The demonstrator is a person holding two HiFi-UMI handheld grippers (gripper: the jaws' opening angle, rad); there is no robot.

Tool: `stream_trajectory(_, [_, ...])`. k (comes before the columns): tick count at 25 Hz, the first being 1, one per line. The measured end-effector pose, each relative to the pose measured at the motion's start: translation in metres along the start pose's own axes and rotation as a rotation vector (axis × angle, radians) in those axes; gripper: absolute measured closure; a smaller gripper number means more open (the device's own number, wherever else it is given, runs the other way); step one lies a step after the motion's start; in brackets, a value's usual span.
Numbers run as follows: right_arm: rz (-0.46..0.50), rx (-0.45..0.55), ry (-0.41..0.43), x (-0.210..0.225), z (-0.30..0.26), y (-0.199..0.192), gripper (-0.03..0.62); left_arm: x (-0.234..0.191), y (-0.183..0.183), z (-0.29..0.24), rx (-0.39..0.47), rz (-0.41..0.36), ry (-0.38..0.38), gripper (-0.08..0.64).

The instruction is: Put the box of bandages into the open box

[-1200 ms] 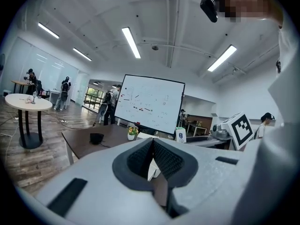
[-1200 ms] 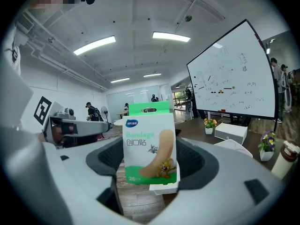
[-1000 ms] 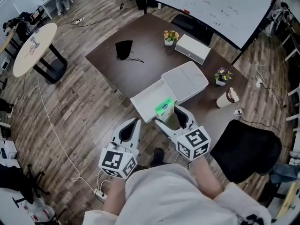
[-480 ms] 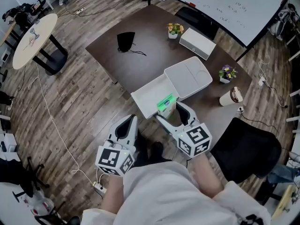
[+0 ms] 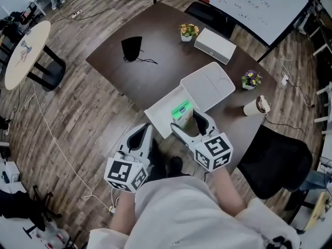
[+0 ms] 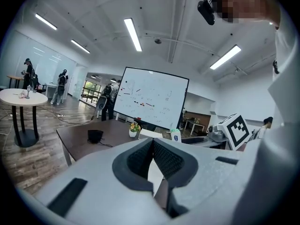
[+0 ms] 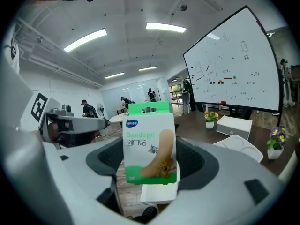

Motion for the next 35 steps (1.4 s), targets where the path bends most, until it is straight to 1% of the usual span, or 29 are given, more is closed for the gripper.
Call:
stream_trajectory(8, [-0.032,-0.045,-0.080,0.010,-0.037,0.003,0.238,-0.050,0.005,-0.032,-0.027,0.008,-0.069,0.555])
stream_trajectory(15, [-0.060,-0.088,-0.171,0.018,-0.065,-0.003,0.238,-0.087,0.003,-0.060,-0.050,0.012,-0.153,0.555])
stream_trajectory(21, [-0.085,-0.125,-0.277,0.023,-0.075,-0.013,0.238,-0.108,0.002,-0.081,-0.070,0.007,-0.260,0.555])
stream_trajectory(27, [-0.094,-0.164,-0.353,0.029,-0.087,-0.024,0.238,-0.122,0.001,-0.102,-0.088,0.001,-0.346,0.555])
stream_trajectory(30, [-0.095,-0.193,-0.385,0.034,-0.091,-0.031,0.238,-0.125,0.002,-0.110,-0.097,-0.002,-0.389,0.555])
stream_trajectory(35, [-0.079,-0.254,-0.414,0.035,-0.097,-0.044,0.238,-0.129,0.002,-0.113,-0.095,-0.008,-0.428,0.555])
Point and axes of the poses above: the fingertips, and each gripper's own axes: z backward along the fingers, x to its right, y out of its top, the point moved 9 cm from there along z, backward along the fingers, and after that the axes turned 9 degrees about -z, right-handed, at the moved point
